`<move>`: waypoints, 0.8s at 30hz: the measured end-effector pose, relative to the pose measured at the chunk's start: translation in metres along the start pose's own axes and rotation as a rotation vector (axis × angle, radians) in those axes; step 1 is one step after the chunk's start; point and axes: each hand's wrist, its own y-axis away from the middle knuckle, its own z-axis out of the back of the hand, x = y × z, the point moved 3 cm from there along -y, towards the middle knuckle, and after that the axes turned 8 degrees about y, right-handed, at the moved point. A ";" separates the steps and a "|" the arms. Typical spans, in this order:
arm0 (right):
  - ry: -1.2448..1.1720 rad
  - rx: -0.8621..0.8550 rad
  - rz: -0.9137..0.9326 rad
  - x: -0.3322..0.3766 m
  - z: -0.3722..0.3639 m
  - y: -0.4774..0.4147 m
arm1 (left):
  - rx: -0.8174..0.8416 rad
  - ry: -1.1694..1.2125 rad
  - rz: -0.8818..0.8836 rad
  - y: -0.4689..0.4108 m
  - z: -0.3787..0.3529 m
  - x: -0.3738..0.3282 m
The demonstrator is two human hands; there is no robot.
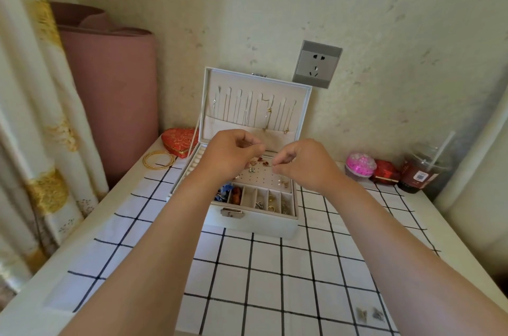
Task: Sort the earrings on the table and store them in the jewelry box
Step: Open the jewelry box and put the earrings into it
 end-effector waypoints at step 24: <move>0.230 0.152 0.019 0.015 -0.004 0.000 | 0.003 0.092 0.053 0.008 0.003 -0.004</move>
